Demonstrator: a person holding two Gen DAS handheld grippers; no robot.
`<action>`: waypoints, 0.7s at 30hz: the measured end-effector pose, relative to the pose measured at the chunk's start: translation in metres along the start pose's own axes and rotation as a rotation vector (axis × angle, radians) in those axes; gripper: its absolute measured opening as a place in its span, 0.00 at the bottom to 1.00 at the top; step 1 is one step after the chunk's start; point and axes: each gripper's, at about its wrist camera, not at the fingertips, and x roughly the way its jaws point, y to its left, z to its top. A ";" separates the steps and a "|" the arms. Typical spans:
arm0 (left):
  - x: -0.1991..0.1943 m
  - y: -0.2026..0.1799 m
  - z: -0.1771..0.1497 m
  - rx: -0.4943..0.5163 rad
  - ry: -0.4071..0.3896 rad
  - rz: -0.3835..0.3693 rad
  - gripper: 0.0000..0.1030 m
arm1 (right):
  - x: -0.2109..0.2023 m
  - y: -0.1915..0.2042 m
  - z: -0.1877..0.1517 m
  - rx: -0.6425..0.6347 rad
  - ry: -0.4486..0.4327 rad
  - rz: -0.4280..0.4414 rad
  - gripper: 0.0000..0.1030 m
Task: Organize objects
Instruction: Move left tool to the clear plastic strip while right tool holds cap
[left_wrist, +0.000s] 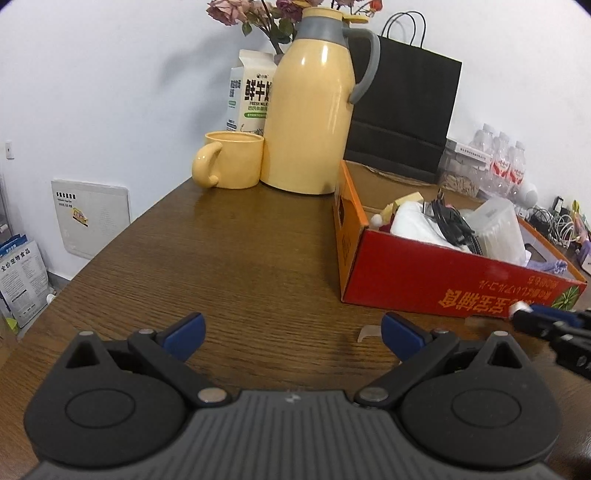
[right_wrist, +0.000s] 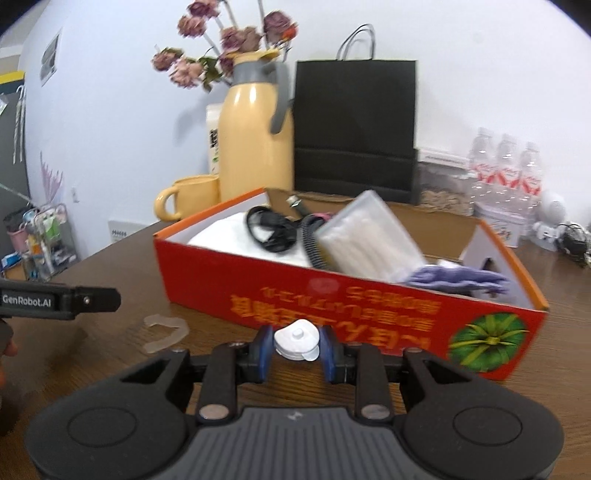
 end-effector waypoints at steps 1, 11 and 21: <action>0.001 -0.001 0.000 0.004 0.003 -0.003 1.00 | -0.003 -0.004 -0.001 0.005 -0.007 -0.005 0.25; 0.003 -0.020 -0.005 0.063 0.006 -0.002 1.00 | -0.020 -0.054 -0.009 0.060 -0.028 -0.034 0.25; 0.006 -0.057 -0.011 0.136 0.013 0.018 0.98 | -0.024 -0.070 -0.013 0.062 -0.033 -0.018 0.25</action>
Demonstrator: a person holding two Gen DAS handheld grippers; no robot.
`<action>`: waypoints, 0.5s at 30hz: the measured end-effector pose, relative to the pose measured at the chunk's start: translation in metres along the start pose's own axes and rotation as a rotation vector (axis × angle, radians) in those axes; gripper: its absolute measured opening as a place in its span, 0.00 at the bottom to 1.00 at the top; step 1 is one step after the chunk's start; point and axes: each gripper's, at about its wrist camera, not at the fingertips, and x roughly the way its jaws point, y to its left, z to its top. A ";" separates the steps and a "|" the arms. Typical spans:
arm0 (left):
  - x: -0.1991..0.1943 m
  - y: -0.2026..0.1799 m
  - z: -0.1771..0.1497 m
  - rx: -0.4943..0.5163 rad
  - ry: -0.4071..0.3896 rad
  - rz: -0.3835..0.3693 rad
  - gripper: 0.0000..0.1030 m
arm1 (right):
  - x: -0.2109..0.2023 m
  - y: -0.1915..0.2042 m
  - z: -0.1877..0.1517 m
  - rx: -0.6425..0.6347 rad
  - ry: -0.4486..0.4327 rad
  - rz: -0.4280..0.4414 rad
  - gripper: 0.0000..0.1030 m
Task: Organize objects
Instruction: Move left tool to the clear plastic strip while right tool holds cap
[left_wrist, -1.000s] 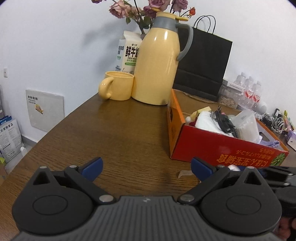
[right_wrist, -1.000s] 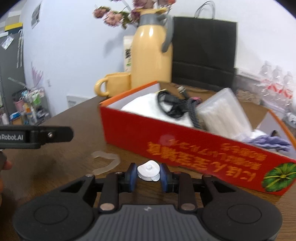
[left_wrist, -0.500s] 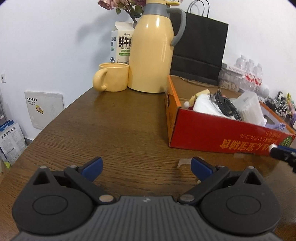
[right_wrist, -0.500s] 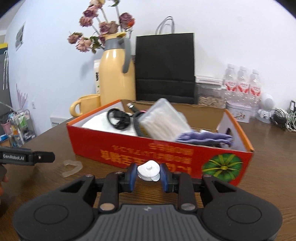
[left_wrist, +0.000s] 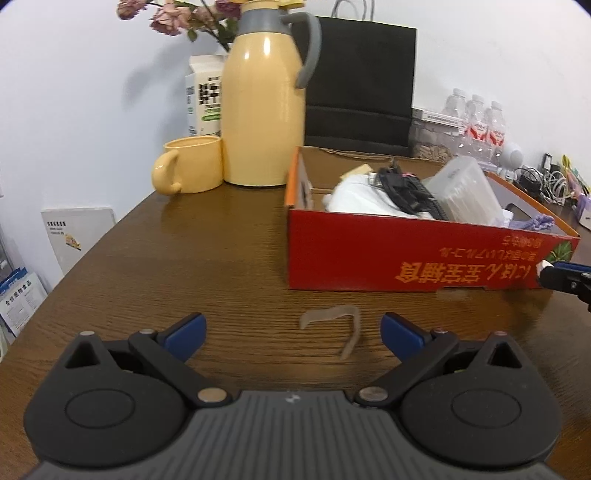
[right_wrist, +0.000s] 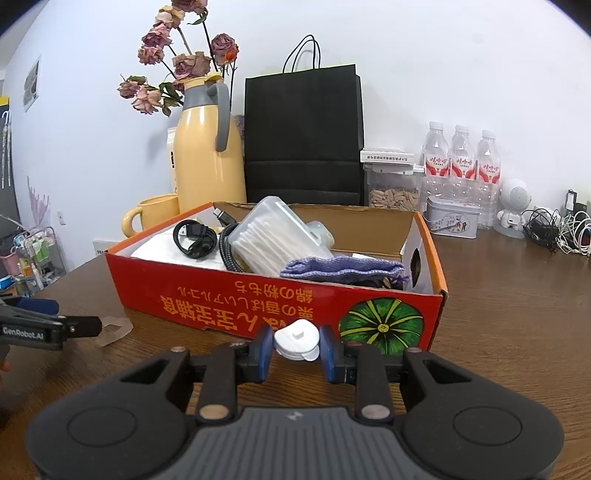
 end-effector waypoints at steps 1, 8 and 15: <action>0.001 -0.003 0.000 0.004 0.005 -0.002 0.97 | 0.000 0.000 0.000 0.001 -0.001 0.002 0.25; 0.016 -0.023 0.003 0.024 0.048 -0.009 0.76 | -0.001 0.002 0.000 0.001 -0.006 0.020 0.25; 0.028 -0.042 0.008 0.027 0.069 0.013 0.53 | 0.000 0.003 -0.001 -0.002 0.001 0.018 0.25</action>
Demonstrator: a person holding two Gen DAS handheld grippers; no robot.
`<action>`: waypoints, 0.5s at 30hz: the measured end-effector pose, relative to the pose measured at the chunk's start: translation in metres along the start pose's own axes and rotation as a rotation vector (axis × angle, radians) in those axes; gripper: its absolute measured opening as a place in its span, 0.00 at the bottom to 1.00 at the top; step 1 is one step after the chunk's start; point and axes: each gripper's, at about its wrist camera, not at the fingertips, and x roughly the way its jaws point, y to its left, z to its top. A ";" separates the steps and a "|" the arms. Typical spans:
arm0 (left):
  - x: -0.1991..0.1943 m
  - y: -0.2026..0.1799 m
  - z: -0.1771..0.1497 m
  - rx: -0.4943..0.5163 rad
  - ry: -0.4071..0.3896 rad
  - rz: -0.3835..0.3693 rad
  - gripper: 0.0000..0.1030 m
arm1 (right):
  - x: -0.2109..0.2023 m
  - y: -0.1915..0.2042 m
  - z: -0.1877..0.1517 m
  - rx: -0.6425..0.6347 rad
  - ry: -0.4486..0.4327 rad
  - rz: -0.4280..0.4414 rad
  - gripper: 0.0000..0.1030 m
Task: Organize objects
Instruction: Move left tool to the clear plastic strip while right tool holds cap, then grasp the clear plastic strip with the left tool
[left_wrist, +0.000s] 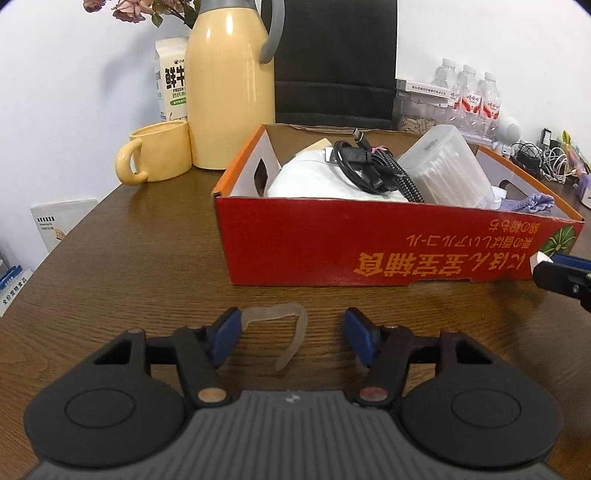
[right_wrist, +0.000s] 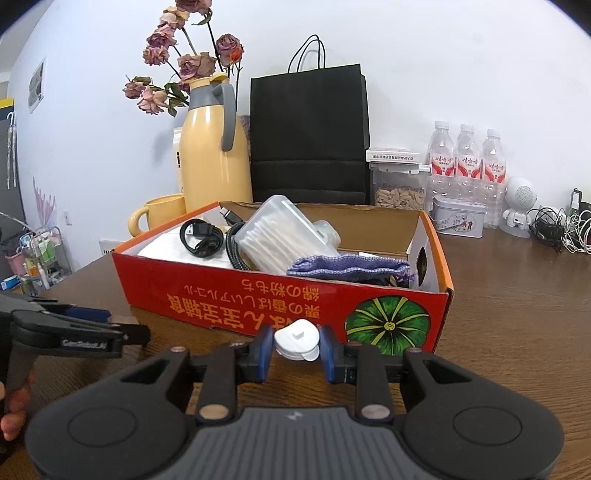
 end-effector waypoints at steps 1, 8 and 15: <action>0.000 -0.001 0.000 0.000 -0.003 -0.001 0.48 | 0.000 0.000 0.000 -0.001 0.002 0.000 0.25; -0.001 0.001 0.001 -0.023 -0.015 0.018 0.09 | 0.000 0.000 -0.001 -0.006 0.005 0.001 0.25; -0.007 0.000 0.001 -0.026 -0.049 -0.004 0.04 | -0.002 0.001 -0.001 -0.005 -0.009 -0.002 0.25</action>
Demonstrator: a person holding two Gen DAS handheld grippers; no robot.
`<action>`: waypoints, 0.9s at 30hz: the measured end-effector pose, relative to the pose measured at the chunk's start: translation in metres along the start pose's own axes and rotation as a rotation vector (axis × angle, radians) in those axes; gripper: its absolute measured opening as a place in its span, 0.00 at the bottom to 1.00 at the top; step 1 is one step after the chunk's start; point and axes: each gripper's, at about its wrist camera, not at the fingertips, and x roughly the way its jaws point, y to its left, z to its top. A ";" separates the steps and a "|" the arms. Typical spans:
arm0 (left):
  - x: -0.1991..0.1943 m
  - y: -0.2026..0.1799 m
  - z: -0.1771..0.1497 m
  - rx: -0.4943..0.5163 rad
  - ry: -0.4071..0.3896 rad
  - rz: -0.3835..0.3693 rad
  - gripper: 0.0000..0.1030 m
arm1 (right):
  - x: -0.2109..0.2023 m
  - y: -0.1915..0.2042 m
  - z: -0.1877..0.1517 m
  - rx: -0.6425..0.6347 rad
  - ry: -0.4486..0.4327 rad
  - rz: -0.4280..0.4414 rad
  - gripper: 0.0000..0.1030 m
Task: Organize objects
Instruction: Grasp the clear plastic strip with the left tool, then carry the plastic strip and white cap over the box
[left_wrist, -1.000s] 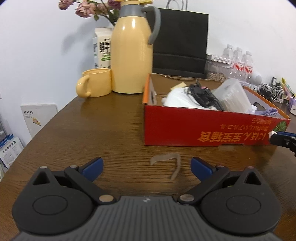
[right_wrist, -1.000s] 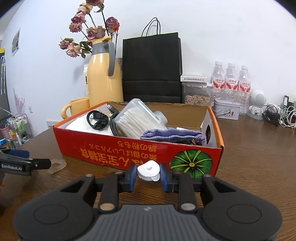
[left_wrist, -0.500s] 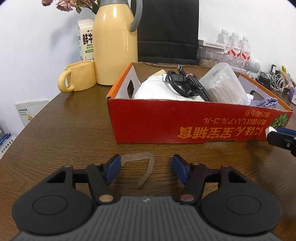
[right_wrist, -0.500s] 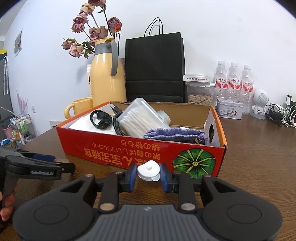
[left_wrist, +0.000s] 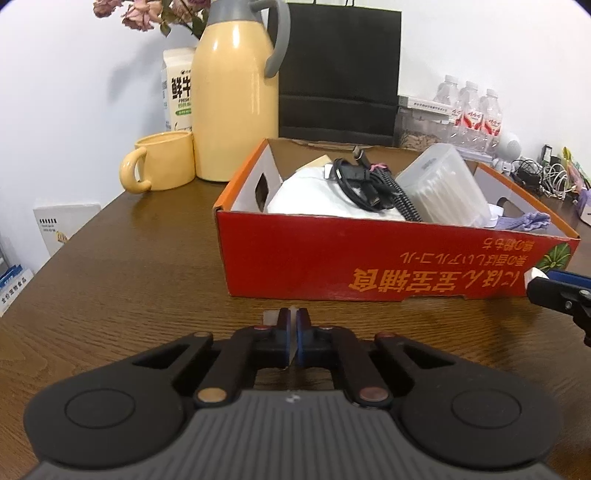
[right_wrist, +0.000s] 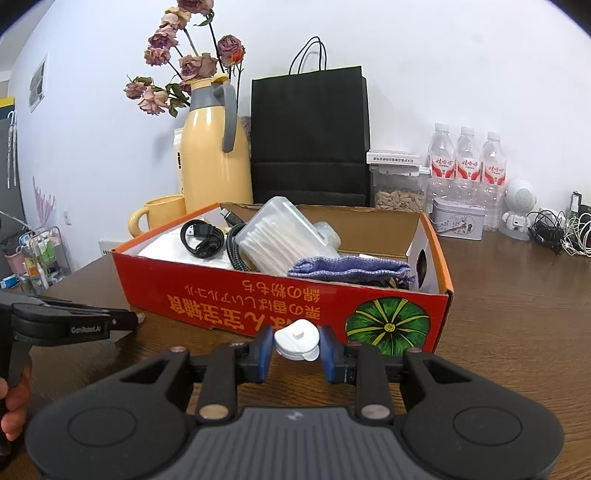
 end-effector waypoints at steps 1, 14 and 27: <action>-0.002 0.000 0.000 -0.001 -0.009 0.000 0.04 | 0.000 0.000 0.000 0.000 -0.001 0.000 0.25; -0.067 0.006 0.012 -0.036 -0.240 -0.075 0.01 | -0.009 0.001 0.001 -0.003 -0.045 0.009 0.25; -0.025 0.011 0.015 -0.003 -0.056 -0.056 0.29 | -0.018 0.005 0.003 -0.019 -0.090 0.020 0.25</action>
